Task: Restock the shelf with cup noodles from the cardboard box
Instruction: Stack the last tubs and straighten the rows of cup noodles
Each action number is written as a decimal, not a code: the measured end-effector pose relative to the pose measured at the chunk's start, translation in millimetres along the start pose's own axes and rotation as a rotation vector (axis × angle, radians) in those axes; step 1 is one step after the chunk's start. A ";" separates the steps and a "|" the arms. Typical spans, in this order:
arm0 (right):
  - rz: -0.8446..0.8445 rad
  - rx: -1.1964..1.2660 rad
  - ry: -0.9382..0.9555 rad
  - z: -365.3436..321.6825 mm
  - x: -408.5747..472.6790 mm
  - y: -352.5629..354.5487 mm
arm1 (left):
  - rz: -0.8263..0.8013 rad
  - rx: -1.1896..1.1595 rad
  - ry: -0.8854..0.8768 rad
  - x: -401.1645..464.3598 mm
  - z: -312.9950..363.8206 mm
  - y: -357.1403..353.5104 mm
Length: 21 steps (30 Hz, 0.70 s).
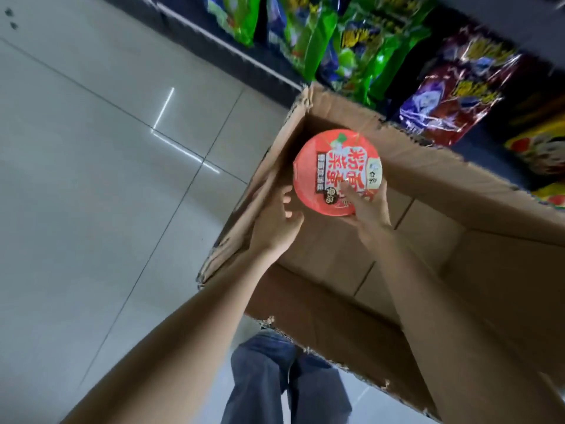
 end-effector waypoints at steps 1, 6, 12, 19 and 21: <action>0.009 0.012 0.023 3.7 -3.7 6.8 | -0.021 0.006 0.018 1.7 -2.9 -4.3; 0.145 0.192 -0.013 20.6 -38.8 70.4 | -0.044 -0.059 0.071 19.0 -10.3 -18.8; -0.215 0.119 -0.146 12.4 -22.3 37.4 | 0.056 -0.338 0.180 47.1 -21.2 -37.0; -0.162 0.174 -0.015 27.4 -8.9 64.4 | 0.051 -0.439 0.154 50.9 -25.7 -46.8; -0.108 0.202 0.002 36.6 -16.9 90.3 | 0.030 -0.382 0.121 56.3 -22.0 -46.3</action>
Point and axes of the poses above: each hand's wrist, its own x-axis towards the middle knuckle, its own y-axis out of the back of the hand, z = x × y, the point moved 2 cm from there along x, towards the middle knuckle, and after that the axes turned 6 degrees about -y, right-handed, at the moved point
